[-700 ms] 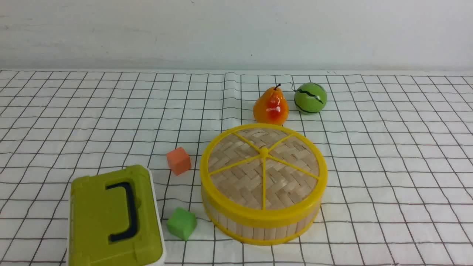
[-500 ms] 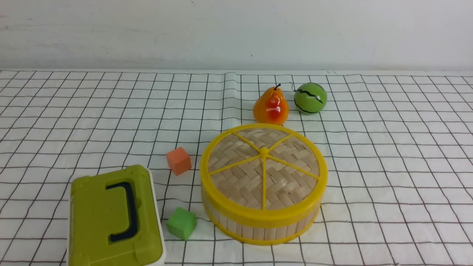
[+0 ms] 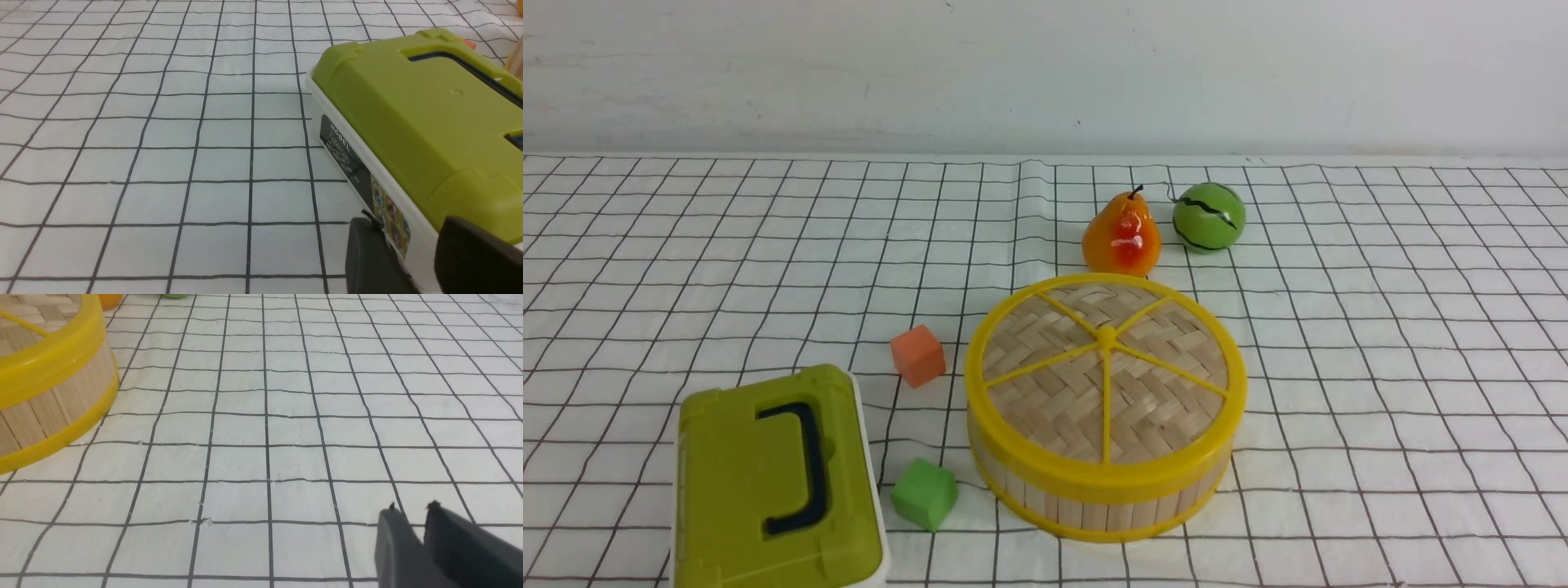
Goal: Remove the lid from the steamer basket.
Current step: Use the right arm to lift the lid of the steamer
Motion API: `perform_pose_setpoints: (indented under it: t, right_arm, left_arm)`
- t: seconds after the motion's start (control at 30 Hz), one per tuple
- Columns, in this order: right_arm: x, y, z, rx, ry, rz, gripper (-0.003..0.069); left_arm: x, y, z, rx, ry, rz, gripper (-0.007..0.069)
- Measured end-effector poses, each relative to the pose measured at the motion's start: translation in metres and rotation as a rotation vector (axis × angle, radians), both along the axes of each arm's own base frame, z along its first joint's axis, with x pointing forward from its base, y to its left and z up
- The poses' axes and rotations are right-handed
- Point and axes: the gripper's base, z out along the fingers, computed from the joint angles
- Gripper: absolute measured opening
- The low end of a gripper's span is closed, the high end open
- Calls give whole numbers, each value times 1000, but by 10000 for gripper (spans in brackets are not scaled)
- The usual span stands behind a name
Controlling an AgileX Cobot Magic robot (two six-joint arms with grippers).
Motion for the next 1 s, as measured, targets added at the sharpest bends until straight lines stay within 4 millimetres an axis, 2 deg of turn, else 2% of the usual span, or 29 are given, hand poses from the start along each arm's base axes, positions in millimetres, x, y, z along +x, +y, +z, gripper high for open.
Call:
perform_pose_setpoints:
  t: [0.73, 0.83, 0.93, 1.0]
  right_arm:
    - [0, 1, 0, 37, -1, -3, 136]
    - [0, 4, 0, 127, -3, 4, 139]
    - [0, 11, 1, 360, -2, 9, 143]
    - [0, 17, 2, 594, 10, 5, 146]
  left_arm:
    - [0, 0, 0, 0, 0, 0, 239]
    - [0, 0, 0, 0, 0, 0, 239]
    - [0, 0, 0, 0, 0, 0, 239]
    - [0, 0, 0, 0, 0, 0, 239]
